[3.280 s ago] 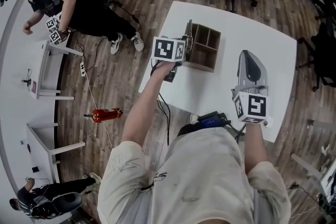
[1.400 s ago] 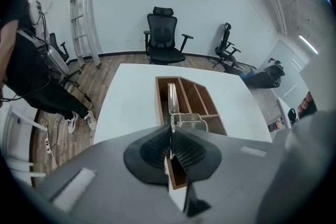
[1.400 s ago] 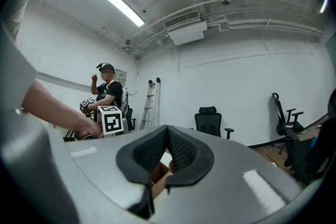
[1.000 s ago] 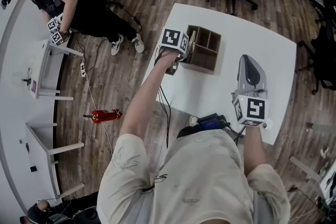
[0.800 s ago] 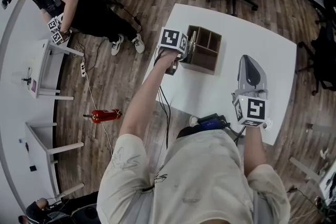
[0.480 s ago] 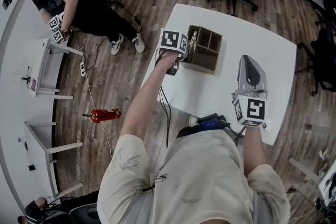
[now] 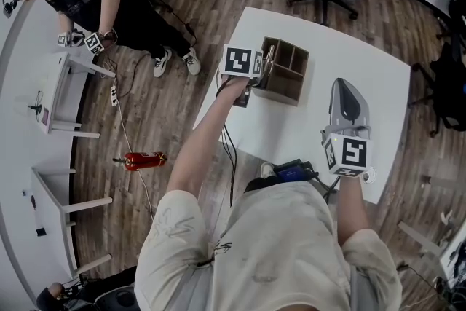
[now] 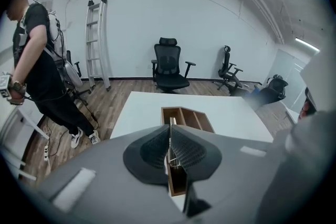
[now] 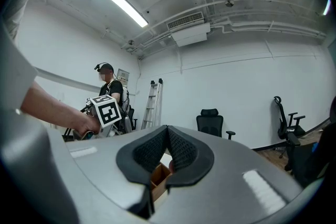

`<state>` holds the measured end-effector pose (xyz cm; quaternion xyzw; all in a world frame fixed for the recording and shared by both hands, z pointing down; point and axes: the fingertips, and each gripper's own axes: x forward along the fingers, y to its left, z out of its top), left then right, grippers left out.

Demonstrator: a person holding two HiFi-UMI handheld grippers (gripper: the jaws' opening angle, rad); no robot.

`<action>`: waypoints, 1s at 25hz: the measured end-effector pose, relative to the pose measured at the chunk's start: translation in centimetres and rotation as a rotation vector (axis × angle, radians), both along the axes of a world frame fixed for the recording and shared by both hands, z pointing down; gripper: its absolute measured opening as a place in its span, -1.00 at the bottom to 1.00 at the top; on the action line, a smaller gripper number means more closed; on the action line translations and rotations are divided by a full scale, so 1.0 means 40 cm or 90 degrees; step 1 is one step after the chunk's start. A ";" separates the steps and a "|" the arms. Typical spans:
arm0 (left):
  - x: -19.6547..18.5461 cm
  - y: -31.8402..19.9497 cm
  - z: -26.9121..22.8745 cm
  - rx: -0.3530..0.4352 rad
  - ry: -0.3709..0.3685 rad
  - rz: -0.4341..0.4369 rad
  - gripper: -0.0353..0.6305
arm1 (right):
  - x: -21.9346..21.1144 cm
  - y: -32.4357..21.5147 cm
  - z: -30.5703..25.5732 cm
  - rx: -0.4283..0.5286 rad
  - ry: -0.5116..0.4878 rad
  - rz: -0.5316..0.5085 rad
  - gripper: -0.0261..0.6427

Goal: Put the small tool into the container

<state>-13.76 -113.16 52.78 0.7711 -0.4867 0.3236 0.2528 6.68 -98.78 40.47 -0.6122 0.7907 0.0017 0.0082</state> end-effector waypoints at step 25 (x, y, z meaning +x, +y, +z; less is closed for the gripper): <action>0.064 0.093 -0.319 0.321 0.033 0.018 -0.83 | -0.017 0.006 -0.023 0.007 0.018 -0.007 -0.90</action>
